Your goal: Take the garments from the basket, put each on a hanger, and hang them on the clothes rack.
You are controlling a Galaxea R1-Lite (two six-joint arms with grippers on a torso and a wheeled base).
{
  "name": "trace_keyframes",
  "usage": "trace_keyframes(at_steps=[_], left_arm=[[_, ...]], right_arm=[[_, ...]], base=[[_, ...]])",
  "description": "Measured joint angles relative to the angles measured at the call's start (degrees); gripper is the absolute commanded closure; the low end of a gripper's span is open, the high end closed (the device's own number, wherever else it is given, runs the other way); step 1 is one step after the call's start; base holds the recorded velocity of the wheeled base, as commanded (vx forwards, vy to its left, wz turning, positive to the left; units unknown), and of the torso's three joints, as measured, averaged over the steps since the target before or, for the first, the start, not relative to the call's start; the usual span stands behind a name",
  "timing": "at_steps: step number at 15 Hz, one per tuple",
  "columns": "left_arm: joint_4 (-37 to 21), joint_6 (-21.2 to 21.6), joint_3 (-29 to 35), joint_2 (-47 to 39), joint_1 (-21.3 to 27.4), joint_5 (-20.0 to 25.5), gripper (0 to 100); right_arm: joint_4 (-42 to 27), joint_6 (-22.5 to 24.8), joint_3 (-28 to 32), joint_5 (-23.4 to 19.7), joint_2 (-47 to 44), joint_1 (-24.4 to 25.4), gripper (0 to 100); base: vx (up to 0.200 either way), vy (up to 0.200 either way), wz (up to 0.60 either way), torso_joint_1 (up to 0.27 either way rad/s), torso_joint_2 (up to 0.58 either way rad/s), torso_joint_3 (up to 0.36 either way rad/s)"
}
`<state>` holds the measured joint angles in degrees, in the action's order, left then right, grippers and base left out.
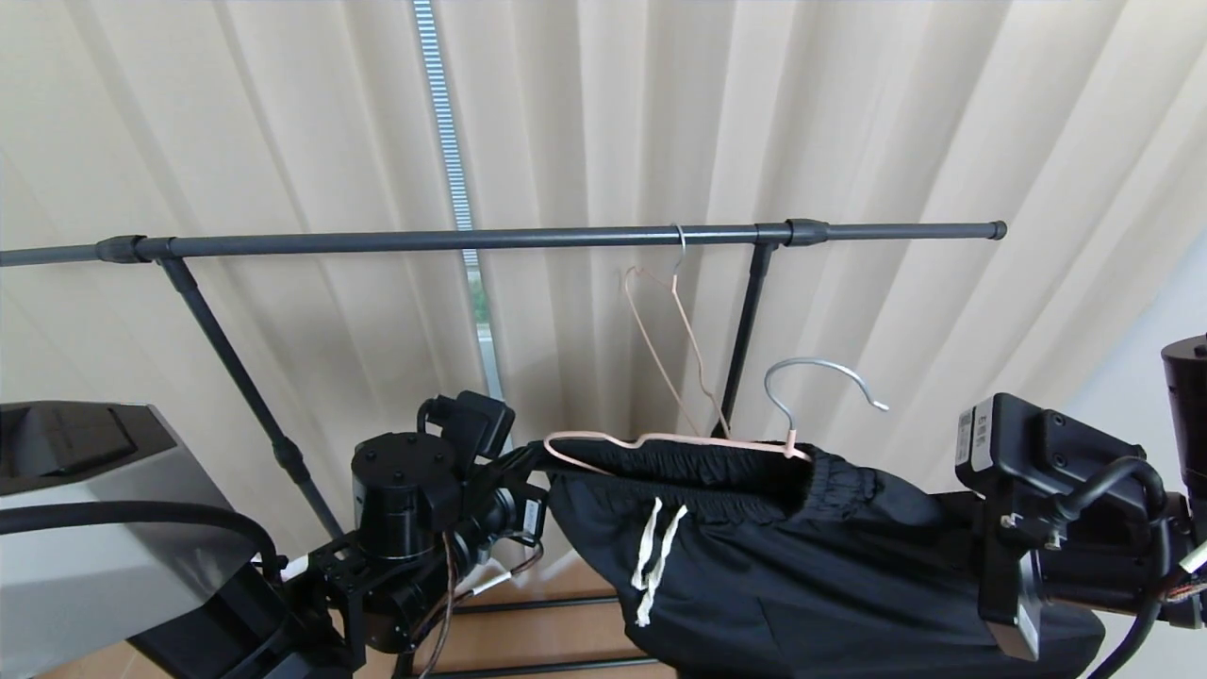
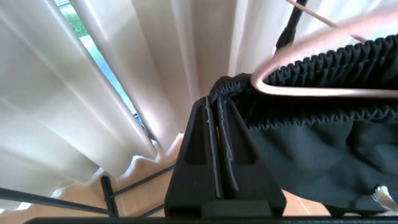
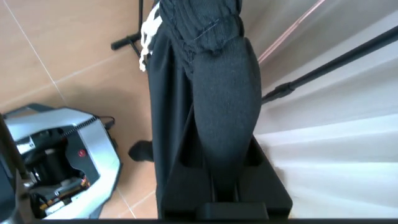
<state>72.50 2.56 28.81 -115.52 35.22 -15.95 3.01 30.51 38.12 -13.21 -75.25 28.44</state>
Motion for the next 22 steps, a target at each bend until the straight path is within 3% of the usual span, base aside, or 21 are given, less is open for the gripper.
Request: trace_keyframes(at_steps=[5, 9, 20, 22], left_arm=[[-0.18, 0.59, 1.15, 0.09, -0.85, 0.00, 100], [-5.57, 0.99, 4.44, 0.78, -1.57, 0.00, 100], [-37.52, 1.45, 21.38, 8.79, -2.89, -0.01, 100], [-39.27, 1.54, 23.02, 9.55, -4.30, 0.02, 100]], right_arm=[[0.02, 3.97, -1.72, 1.95, -0.68, -1.63, 100], [0.11, 6.70, -2.71, 4.13, -1.93, -1.74, 100], [0.07, 7.72, -3.23, 7.83, -5.78, -1.74, 100], [0.11, 7.72, -3.25, 8.00, -6.06, -1.74, 100]], base=[[0.000, 0.000, 0.00, 0.000, 0.00, 0.000], [0.000, 0.000, 0.00, 0.000, 0.00, 0.000], [0.000, 0.000, 0.00, 0.000, 0.00, 0.000], [0.000, 0.000, 0.00, 0.000, 0.00, 0.000]])
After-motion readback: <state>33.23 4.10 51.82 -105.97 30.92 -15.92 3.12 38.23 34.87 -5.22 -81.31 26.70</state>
